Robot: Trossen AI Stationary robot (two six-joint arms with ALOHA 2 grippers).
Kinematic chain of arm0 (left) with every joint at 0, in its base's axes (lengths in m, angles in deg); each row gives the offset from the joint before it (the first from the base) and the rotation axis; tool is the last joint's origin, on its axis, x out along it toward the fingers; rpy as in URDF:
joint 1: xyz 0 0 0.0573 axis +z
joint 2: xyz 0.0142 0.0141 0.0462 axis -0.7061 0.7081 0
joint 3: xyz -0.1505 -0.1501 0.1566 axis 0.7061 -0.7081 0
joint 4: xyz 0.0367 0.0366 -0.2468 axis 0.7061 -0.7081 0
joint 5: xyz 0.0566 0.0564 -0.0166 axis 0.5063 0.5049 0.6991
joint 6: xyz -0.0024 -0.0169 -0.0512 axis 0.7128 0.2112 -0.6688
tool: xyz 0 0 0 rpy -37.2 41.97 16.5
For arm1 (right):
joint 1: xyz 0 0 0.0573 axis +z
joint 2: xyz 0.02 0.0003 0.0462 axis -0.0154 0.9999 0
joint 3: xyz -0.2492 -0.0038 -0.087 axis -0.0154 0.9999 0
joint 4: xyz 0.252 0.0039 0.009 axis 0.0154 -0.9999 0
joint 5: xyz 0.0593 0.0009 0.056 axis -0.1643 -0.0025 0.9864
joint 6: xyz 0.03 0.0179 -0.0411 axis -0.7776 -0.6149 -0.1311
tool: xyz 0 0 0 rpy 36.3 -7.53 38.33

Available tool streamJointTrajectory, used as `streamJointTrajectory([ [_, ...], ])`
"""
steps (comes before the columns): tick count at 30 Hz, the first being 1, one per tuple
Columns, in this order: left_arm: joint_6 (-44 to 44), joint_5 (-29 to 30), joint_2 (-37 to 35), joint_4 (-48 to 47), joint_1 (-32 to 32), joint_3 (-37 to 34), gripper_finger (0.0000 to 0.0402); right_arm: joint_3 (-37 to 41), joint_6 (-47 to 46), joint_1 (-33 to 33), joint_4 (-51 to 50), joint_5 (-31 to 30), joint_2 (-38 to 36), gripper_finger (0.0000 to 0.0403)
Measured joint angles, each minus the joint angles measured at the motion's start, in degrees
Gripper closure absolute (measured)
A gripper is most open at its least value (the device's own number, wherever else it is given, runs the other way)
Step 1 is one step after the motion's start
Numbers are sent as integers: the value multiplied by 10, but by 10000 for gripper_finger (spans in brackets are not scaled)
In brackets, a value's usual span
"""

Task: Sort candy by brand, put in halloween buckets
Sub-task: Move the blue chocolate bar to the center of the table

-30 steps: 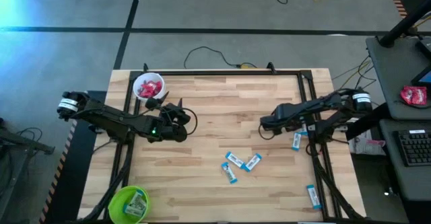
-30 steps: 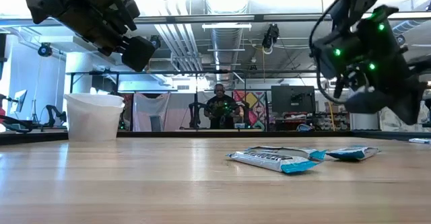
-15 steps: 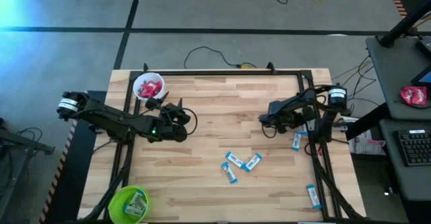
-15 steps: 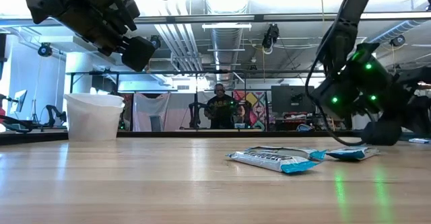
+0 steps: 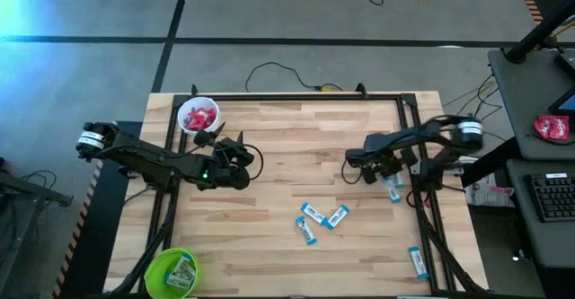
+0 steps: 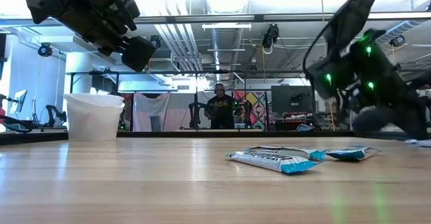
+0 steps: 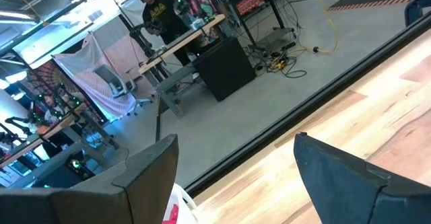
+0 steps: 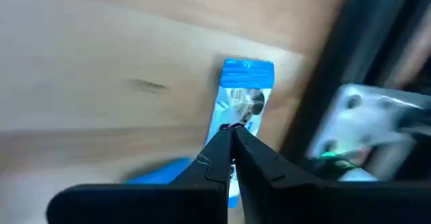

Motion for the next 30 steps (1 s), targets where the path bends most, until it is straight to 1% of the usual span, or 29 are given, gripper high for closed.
streamJointTrajectory([
  [2, 0, 0, 0, 0, 0, 0, 123, 0, 4, -1, 3, 4, -33, 390],
  [5, 0, 0, 0, 0, 0, 0, 123, 0, 3, -5, -9, -8, -78, 390],
  [9, 0, 0, 0, 0, 0, 0, 123, 0, 37, -31, -15, -26, -103, 390],
  [11, 0, 0, 0, 0, 0, 0, 123, 0, 64, -49, -22, -20, -103, 390],
  [15, 2, 0, 0, 0, 0, 0, 123, 2, 98, -79, -33, -23, -81, 390],
  [18, 10, 0, 0, 0, 0, 0, 123, 2, 109, -87, -13, -15, -54, 390],
  [20, 11, 0, 0, 0, 0, 0, 123, 2, 115, -86, 12, 6, -33, 390],
  [23, 11, 0, 0, 0, 0, 0, 123, -2, 98, -69, 26, 59, -4, 390],
  [26, 11, 0, 0, 0, 0, 0, 123, -31, 68, -22, 25, 113, 22, 390],
  [30, 11, 0, 0, 0, 0, 0, 123, -92, 21, 63, 15, 123, 39, 390],
])
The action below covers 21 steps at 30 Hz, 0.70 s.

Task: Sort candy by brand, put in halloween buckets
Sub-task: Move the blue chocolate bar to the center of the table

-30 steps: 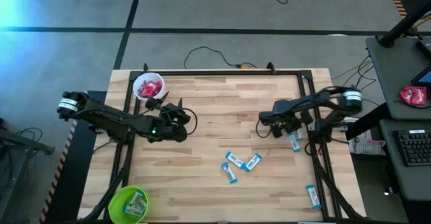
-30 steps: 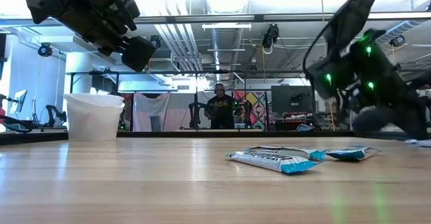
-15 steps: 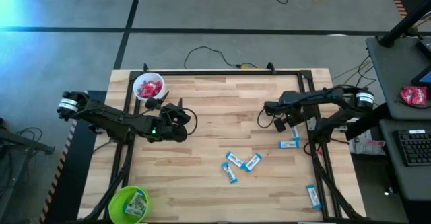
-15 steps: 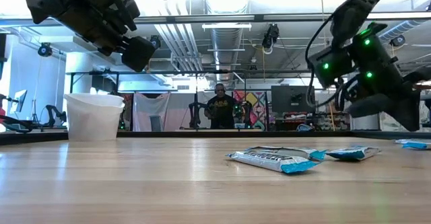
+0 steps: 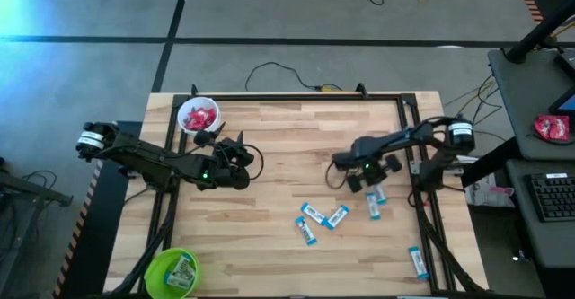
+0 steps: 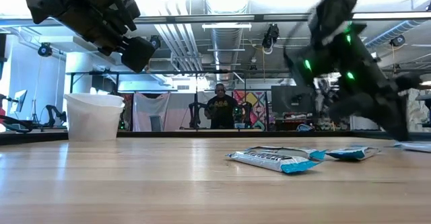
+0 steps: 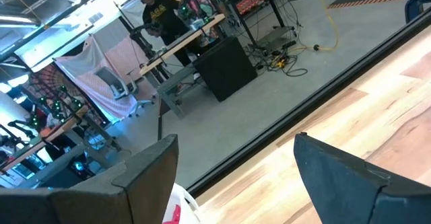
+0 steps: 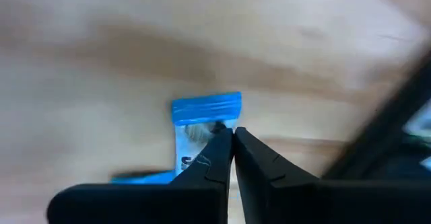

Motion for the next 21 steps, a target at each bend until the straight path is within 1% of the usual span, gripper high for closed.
streamJointTrajectory([
  [4, -5, 11, 0, 1, 0, 0, 123, -68, -36, 87, -2, 4, 8, 390],
  [7, -14, 11, 0, 2, 0, 0, 123, -111, -64, 148, -9, -22, 8, 390],
  [9, -15, 11, 0, 2, 0, 0, 123, -124, -88, 182, -19, -39, 5, 389],
  [11, -15, 10, 0, 2, 0, 0, 123, -127, -105, 207, -20, -40, 3, 381],
  [13, -15, 10, 0, 2, 0, 0, 123, -123, -117, 224, -20, -38, 2, 362],
  [16, -15, 9, 0, 2, 0, 0, 123, -101, -117, 233, -21, -24, 4, 317],
  [19, -15, 9, 0, 2, 0, 0, 123, -72, -94, 231, -10, -25, 6, 266],
  [21, -15, 9, 0, 2, 0, 0, 123, -54, -79, 227, -1, -24, 6, 240],
])
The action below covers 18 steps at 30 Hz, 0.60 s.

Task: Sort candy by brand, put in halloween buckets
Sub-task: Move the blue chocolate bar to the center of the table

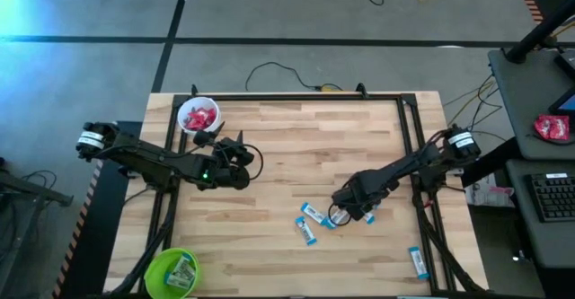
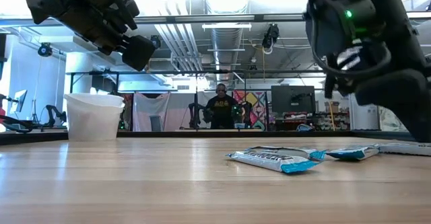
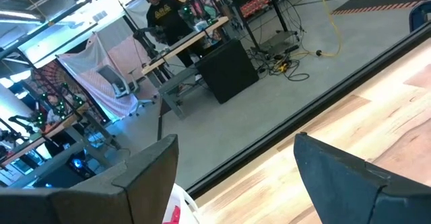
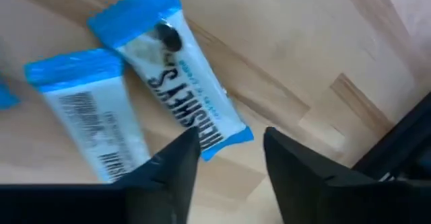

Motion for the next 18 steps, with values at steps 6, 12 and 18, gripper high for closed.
streamJointTrajectory([
  [6, 0, 0, 0, 0, 0, 0, 123, 20, 73, -7, 103, -3, 0, 200],
  [12, 0, 3, 0, 2, 0, 0, 123, 20, 113, -21, 201, -33, 0, 207],
  [18, 0, 4, 0, 3, 0, 0, 123, 20, 141, -45, 298, -116, 0, 224],
])
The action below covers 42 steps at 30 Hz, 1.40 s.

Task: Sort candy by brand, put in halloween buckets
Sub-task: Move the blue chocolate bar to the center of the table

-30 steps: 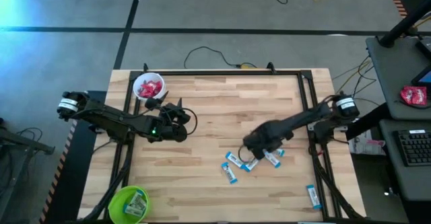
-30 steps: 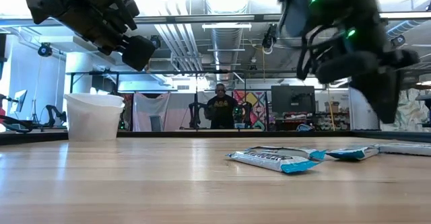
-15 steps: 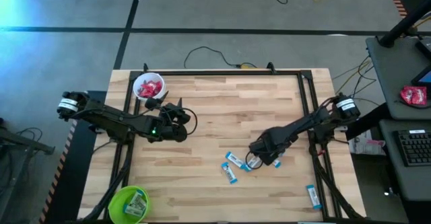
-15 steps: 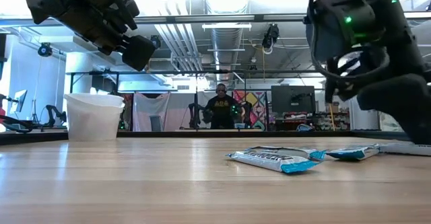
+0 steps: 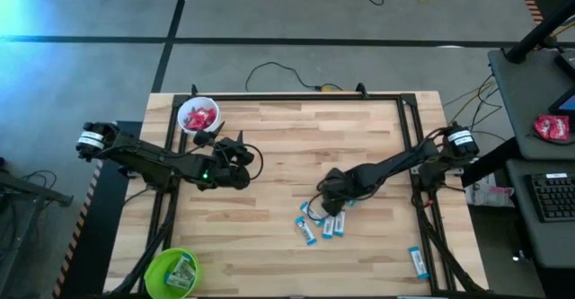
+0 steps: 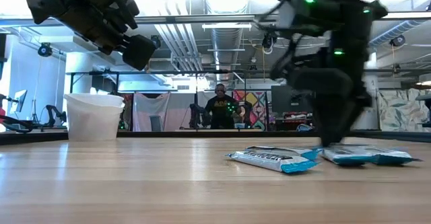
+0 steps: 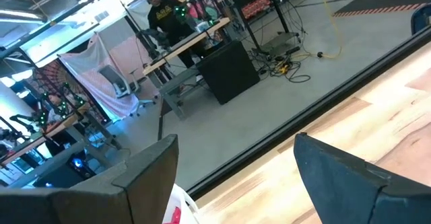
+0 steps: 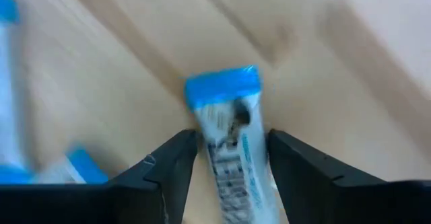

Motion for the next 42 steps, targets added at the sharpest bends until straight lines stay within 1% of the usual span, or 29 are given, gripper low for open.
streamJointTrajectory([
  [2, 0, -6, 0, 1, 0, 1, 123, 0, 25, -10, 35, -5, 0, 228],
  [3, 1, -19, 0, 1, 0, 1, 123, 0, 37, -15, 44, -5, 0, 230],
  [5, 25, -64, 0, 10, 0, 1, 123, -5, 53, -20, 47, -15, -1, 231],
  [7, 58, -129, 0, 37, 0, 1, 123, -17, 67, -21, 46, -33, -4, 230],
  [9, 106, -220, 6, 95, 0, 1, 123, -30, 81, -17, 45, -40, -12, 228],
  [12, 222, -379, 36, 236, 0, -4, 123, -39, 74, -2, 6, -39, -19, 228],
  [14, 305, -491, 74, 345, -1, -8, 123, -38, 44, 10, -45, -35, -21, 232],
  [16, 370, -592, 117, 438, 0, -11, 123, -38, 5, 22, -93, -36, -23, 237],
  [18, 417, -678, 162, 504, -1, -6, 123, -36, -26, 33, -129, -44, -20, 243],
  [20, 449, -727, 200, 519, -1, 7, 123, -31, -47, 46, -129, -52, -13, 248],
  [21, 461, -737, 217, 519, -1, 17, 123, -28, -57, 50, -123, -54, -7, 251],
  [24, 474, -733, 252, 520, -1, 46, 123, -26, -58, 56, -94, -57, 13, 258],
  [28, 476, -730, 282, 522, 1, 73, 123, -29, -48, 54, -21, -99, 39, 265],
  [31, 480, -730, 288, 528, 2, 77, 123, -36, -15, 52, 41, -117, 49, 266],
  [33, 478, -734, 294, 562, 4, 72, 123, -48, 12, 52, 57, -114, 47, 264],
  [36, 462, -748, 313, 627, 9, 63, 123, -75, 22, 62, 39, -110, 32, 261],
  [38, 461, -753, 328, 651, 12, 61, 123, -97, 12, 73, 16, -98, 19, 259],
  [40, 461, -755, 343, 664, 13, 61, 123, -126, -13, 87, -34, -75, 17, 260],
  [42, 461, -755, 358, 676, 14, 61, 123, -160, -53, 106, -105, -45, 17, 265],
])
